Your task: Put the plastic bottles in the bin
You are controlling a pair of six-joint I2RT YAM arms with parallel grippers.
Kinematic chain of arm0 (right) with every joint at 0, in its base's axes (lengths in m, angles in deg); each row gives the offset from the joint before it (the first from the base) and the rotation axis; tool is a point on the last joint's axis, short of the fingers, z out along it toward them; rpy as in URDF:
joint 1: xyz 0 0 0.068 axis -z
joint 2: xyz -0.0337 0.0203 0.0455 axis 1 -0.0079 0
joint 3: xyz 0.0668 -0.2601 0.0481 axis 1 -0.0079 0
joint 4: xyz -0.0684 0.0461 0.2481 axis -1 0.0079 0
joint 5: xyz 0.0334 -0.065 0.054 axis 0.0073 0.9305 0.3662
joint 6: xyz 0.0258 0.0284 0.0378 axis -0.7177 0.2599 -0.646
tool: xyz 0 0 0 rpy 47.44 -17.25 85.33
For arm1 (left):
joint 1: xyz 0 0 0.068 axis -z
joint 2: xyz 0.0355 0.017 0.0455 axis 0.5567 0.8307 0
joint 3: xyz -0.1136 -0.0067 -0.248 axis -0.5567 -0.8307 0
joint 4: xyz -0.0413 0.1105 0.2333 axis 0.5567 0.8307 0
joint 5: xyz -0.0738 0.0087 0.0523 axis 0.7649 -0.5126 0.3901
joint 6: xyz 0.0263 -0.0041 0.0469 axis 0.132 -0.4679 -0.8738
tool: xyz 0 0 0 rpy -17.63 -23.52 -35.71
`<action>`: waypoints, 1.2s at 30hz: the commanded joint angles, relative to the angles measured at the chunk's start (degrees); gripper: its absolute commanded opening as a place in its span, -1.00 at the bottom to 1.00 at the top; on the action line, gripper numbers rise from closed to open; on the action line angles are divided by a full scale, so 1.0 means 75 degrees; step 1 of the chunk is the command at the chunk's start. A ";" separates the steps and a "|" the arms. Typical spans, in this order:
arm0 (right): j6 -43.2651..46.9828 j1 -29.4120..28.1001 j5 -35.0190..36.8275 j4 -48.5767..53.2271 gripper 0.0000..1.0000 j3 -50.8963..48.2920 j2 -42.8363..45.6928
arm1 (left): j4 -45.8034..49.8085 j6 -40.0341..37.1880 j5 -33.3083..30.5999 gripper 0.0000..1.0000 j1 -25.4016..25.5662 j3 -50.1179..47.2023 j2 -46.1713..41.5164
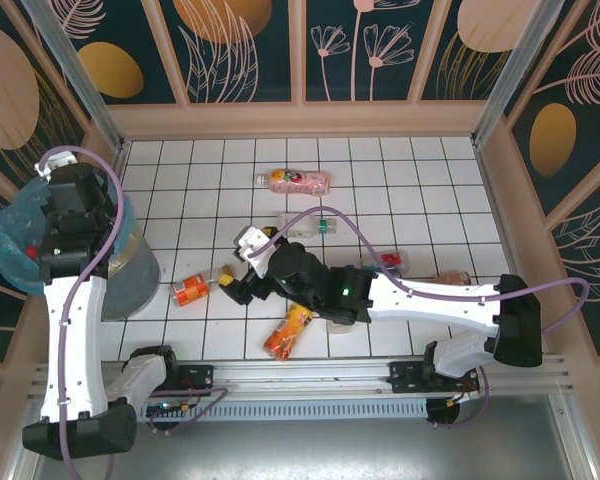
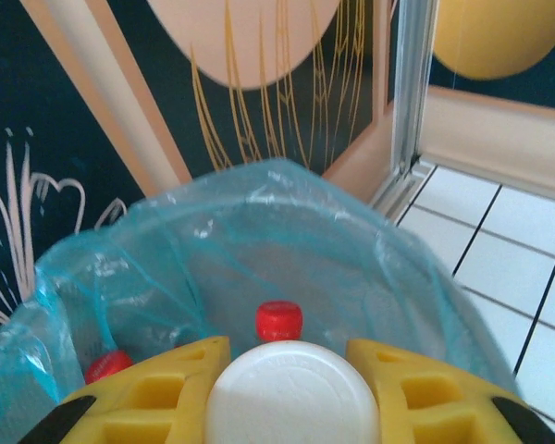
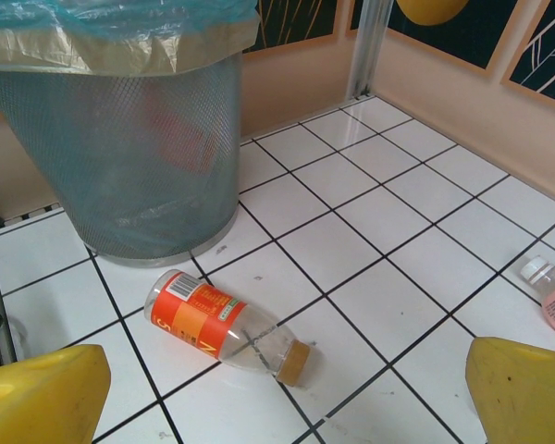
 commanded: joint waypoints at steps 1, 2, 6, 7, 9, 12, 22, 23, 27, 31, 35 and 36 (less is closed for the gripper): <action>-0.0047 -0.0045 0.0156 -0.0224 0.98 -0.0128 0.0201 | -0.0352 0.0297 0.0715 -0.54 -0.0341 -0.0225 -0.0254; -0.0049 -0.0038 0.0142 -0.0226 0.98 -0.0131 0.0182 | -0.0346 0.0339 0.0794 -0.18 -0.0388 -0.0214 -0.0267; -0.0009 -0.0040 0.0118 -0.0190 0.98 -0.0039 0.0066 | -0.0195 0.0493 0.0978 0.44 -0.0422 0.0195 -0.0248; -0.0003 -0.0046 0.0121 -0.0161 0.98 0.0009 0.0027 | -0.0127 0.0499 0.0962 0.47 -0.0422 0.0385 -0.0254; 0.0019 -0.0040 0.0101 -0.0127 0.98 0.0080 -0.0046 | 0.0005 0.0481 0.0884 0.50 -0.0425 0.0797 -0.0259; 0.0062 -0.0038 0.0077 -0.0141 0.98 0.0135 -0.0136 | 0.0246 0.0369 0.0789 0.50 -0.0417 0.1596 -0.0189; 0.0247 -0.0051 -0.0002 -0.0152 0.98 0.0592 -0.0636 | 0.0168 0.0221 0.1931 -0.12 -0.0422 0.2789 0.0802; 0.0196 -0.0055 0.0007 -0.0160 0.98 0.0600 -0.0661 | 0.0113 0.0277 0.2090 -0.20 -0.0422 0.2665 0.0875; -0.0007 -0.0098 0.0021 -0.0152 0.98 0.0576 -0.0656 | -0.0265 0.0645 0.2439 -0.36 -0.0422 0.1874 0.0859; -0.0026 -0.0124 0.0010 -0.0035 0.98 0.0465 -0.0590 | -0.0452 0.0849 0.2321 -0.46 -0.0422 0.0617 0.0336; 0.0118 -0.0128 0.0065 0.0015 0.98 0.0387 -0.0608 | -0.0445 0.0961 0.1898 -0.51 -0.0422 -0.0742 -0.0357; 0.0169 -0.0125 0.0069 0.0009 0.98 0.0387 -0.0633 | -0.0461 0.0979 0.1810 -0.54 -0.0422 -0.1017 -0.0492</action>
